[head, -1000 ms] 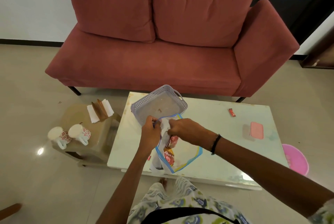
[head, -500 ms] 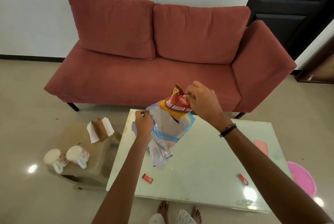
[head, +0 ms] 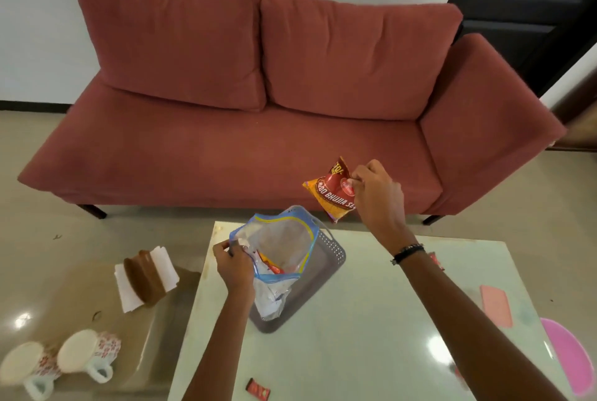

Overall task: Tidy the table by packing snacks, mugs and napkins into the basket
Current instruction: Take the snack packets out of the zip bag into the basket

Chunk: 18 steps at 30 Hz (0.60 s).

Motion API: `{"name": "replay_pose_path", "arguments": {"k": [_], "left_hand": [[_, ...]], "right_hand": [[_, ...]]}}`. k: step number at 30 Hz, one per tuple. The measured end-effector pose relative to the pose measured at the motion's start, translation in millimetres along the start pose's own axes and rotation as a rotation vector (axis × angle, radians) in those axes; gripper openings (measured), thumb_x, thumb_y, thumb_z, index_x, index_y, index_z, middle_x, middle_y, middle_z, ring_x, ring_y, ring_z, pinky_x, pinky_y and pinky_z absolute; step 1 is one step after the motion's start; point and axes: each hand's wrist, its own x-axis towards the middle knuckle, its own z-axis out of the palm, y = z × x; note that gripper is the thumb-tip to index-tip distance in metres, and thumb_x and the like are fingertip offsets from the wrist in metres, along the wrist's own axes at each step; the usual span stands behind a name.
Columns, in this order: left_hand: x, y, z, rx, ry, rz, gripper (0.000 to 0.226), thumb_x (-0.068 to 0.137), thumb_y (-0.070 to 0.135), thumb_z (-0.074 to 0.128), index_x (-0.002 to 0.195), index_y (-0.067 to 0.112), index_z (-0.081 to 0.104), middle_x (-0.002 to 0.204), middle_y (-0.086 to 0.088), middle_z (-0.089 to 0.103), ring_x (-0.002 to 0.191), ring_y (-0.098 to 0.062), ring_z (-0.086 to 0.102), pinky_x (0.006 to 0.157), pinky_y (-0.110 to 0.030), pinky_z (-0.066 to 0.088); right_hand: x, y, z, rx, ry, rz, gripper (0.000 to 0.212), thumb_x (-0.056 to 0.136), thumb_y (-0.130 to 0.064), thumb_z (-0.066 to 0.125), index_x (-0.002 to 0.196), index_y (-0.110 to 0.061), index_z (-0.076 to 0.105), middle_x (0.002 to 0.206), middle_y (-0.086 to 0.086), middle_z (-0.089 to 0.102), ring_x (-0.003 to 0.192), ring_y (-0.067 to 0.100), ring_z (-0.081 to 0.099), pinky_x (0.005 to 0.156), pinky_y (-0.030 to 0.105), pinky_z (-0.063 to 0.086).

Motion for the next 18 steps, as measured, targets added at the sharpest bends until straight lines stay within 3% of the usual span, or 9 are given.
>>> {"name": "replay_pose_path", "arguments": {"k": [9,12,18], "left_hand": [[47.0,-66.9,15.2,0.037,0.001,0.032,0.011,0.097,0.023,0.045,0.095,0.012,0.046,0.092,-0.008,0.055,0.087,-0.026,0.054,0.083,-0.039,0.045],[49.9,-82.1,16.6,0.032,-0.023,0.065,0.01,0.097,0.022,0.046,0.096,0.012,0.047,0.082,0.0,0.055,0.081,-0.022,0.054,0.079,-0.037,0.045],[55.8,-101.6,17.0,0.022,-0.083,0.079,0.014,0.095,0.025,0.049,0.081,0.024,0.048,0.092,0.002,0.061,0.082,-0.016,0.059,0.081,-0.038,0.049]], "right_hand": [[-0.4,64.3,218.3,-0.144,-0.341,0.125,0.014,0.092,-0.002,0.044,0.091,-0.003,0.058,0.106,0.013,0.052,0.077,0.043,0.06,0.059,0.037,0.036],[4.9,76.4,264.5,-0.147,-0.369,0.139,0.016,0.093,-0.001,0.043,0.093,-0.002,0.059,0.109,0.015,0.052,0.08,0.043,0.059,0.062,0.038,0.036],[25.8,84.1,323.5,-0.204,-0.409,0.108,0.024,0.093,0.0,0.043,0.108,-0.004,0.061,0.12,0.015,0.05,0.093,0.044,0.06,0.072,0.042,0.046]]}}
